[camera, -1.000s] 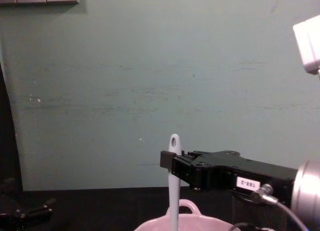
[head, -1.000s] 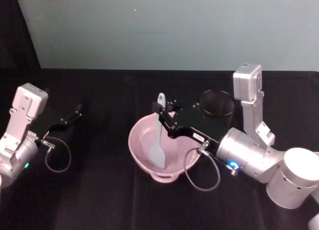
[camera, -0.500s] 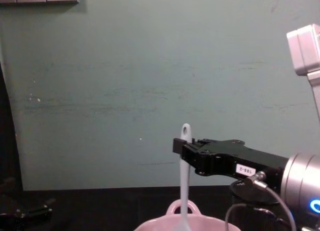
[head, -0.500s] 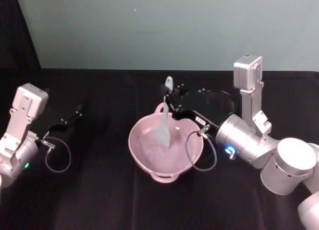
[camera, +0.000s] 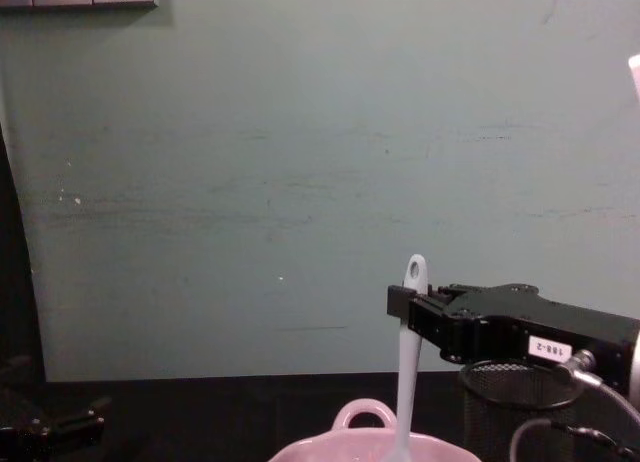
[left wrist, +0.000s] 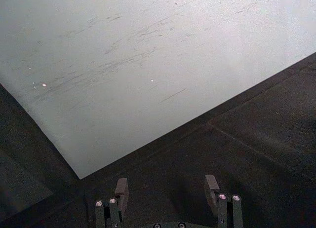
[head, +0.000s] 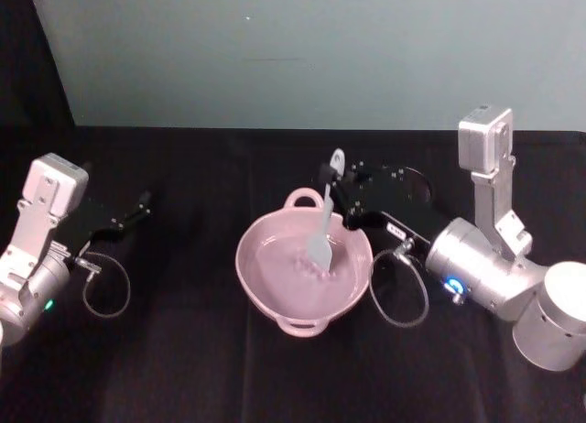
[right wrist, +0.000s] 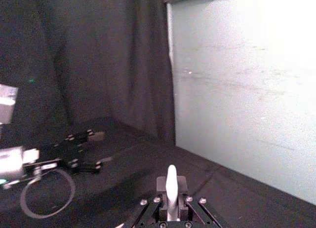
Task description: Use the one hand to pick up the spoon and stir the clear water in the bowl.
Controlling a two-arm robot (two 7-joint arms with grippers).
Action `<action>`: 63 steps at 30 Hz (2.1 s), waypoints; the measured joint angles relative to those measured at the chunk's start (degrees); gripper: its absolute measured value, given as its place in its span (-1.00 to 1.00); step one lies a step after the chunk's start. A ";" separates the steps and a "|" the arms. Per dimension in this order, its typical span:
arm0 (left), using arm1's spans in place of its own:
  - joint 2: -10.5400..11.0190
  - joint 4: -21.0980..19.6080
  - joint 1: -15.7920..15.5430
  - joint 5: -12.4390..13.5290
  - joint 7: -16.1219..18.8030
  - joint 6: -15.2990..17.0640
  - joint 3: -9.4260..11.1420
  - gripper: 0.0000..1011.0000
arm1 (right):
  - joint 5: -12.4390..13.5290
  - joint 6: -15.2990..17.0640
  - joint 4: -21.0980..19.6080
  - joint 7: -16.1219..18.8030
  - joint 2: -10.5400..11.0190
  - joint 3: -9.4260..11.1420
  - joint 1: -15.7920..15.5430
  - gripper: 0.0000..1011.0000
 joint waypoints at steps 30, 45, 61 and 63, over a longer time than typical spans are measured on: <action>0.00 0.00 0.00 0.00 0.00 0.00 0.00 1.00 | 0.91 1.85 -1.70 2.64 -1.17 -6.04 1.08 -0.76; 0.00 0.00 0.00 0.00 0.00 0.00 0.00 1.00 | -1.48 -3.30 8.36 2.05 -5.24 -4.99 6.47 -0.76; 0.00 0.00 0.00 0.00 0.00 0.00 0.00 1.00 | -1.34 -2.07 1.15 2.09 -0.37 -1.63 0.71 -0.76; 0.00 0.00 0.00 0.00 0.00 0.00 0.00 1.00 | -0.71 -1.46 -0.76 2.57 0.21 -1.66 -0.68 -0.76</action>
